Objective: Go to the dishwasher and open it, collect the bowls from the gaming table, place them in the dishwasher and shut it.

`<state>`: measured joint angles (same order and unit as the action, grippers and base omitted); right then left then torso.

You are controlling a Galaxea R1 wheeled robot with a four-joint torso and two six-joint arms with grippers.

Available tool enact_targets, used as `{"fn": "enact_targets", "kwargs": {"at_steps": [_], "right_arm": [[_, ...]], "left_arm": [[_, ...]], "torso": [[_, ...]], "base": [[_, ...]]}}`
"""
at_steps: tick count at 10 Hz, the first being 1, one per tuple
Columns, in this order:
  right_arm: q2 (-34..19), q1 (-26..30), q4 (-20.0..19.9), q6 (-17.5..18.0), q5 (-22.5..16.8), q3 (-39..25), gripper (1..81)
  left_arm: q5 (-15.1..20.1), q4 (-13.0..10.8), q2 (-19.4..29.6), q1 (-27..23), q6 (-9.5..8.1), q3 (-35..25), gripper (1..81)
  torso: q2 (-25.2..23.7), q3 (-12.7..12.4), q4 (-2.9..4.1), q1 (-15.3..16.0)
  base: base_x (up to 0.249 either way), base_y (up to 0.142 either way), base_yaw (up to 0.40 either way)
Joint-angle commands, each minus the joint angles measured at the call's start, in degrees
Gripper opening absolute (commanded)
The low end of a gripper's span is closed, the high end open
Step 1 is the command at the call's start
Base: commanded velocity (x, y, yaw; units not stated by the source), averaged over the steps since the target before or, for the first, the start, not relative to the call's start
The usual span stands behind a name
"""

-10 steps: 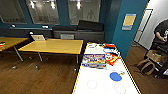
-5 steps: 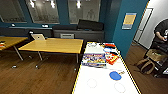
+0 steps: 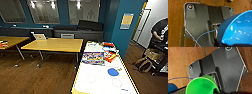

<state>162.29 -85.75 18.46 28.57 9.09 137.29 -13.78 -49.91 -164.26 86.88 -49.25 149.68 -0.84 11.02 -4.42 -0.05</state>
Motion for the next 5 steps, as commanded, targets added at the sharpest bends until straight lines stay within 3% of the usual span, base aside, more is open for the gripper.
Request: {"fn": "enact_targets", "kwargs": {"at_steps": [1,5], "right_arm": [[-0.3,1.7,1.1,-0.1,-2.4,-0.6,1.0],[0.2,1.5,2.5,-0.1,-2.4,-0.5,1.0]], "left_arm": [[1.6,-0.8,0.7,-1.3,0.56,-0.1,1.0],[1.5,-1.4,0.6,-0.7,0.56,-0.1,1.0]], "torso": [[0.0,0.0,0.00,0.1],[0.0,0.0,0.00,0.1]], "base": [[-0.141,0.000,0.000],[-0.143,0.000,0.000]]}}
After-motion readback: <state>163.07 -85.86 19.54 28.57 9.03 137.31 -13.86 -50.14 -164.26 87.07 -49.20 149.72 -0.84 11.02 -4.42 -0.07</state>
